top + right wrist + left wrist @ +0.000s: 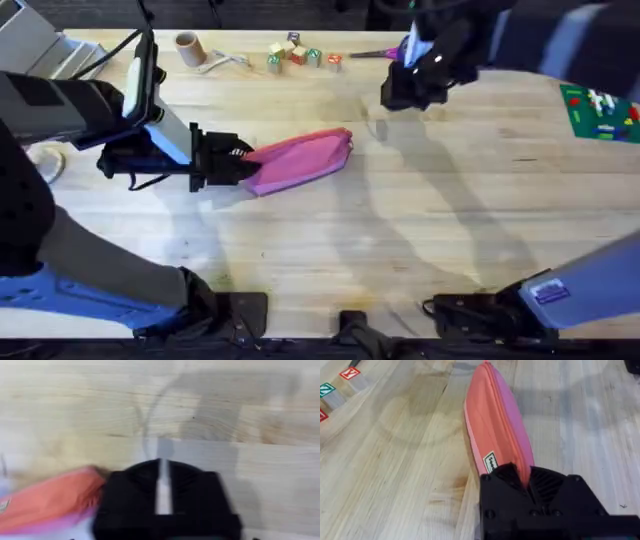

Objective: Unzip the bag, pick up the pens from the table one at a time and place them inside, then zip the bag closed.

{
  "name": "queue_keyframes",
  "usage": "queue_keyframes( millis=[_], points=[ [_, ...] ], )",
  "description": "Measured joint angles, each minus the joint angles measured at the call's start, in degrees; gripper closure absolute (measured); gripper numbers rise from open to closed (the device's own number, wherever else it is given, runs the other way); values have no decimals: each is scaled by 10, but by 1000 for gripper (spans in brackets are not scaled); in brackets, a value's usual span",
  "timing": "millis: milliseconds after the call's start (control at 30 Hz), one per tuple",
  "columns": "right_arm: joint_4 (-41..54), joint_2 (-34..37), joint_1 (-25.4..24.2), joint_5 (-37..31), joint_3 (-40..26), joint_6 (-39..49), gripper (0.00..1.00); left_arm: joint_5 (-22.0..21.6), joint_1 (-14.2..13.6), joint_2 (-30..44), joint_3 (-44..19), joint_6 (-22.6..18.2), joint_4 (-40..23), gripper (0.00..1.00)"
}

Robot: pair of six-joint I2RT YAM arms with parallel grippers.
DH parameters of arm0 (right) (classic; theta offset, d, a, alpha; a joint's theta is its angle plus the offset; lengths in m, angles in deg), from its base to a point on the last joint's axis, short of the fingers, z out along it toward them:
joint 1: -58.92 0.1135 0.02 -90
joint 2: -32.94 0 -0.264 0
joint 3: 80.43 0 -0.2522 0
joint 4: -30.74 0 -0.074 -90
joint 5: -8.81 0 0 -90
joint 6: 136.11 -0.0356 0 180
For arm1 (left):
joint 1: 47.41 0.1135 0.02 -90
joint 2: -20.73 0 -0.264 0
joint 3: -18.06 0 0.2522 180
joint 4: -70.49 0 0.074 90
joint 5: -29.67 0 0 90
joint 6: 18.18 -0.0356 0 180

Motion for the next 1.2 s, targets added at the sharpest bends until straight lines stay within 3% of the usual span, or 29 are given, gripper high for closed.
queue_keyframes(
  millis=[33, 233, 267, 367, 400, 500, 567, 600, 833, 933, 1033, 1200],
  points=[
    [6, -15, 1, 0, 0, 1, 950, 0, 0, 0, 0, 0, 0, 958],
    [48, -88, 3, 0, 0, 17, 95, 0, 0, 0, 0, 0, 0, 958],
    [53, -96, 3, 0, 0, 20, 27, 0, 0, 0, 0, 0, 0, 958],
    [64, -117, 3, 0, 0, 22, 3, 0, 0, 0, 0, 0, 5, 958],
    [66, -120, 3, 0, 0, 22, 3, 0, 0, 0, 0, -1, 6, 908],
    [72, -125, 3, 0, 0, 22, 3, 7, 1, 0, 0, -2, 4, 417],
    [73, -126, 3, 0, 0, 22, 4, 10, 1, 0, 0, -2, 5, 128],
    [74, -126, 3, 0, 0, 22, 4, 11, 1, 0, 0, 0, 4, 40],
    [95, -146, 3, 0, 0, 55, 3, 10, 2, 0, -1, -1, -3, 6],
    [116, -189, 3, 0, 0, 85, 3, -16, 2, -27, -24, -1, -45, 6],
    [137, -240, 3, 0, 0, 102, 3, -45, 2, -100, -76, 3, -100, 5],
    [143, -284, 3, -2, 0, 108, 3, -71, 2, -164, -121, 69, -105, 6]
  ],
)
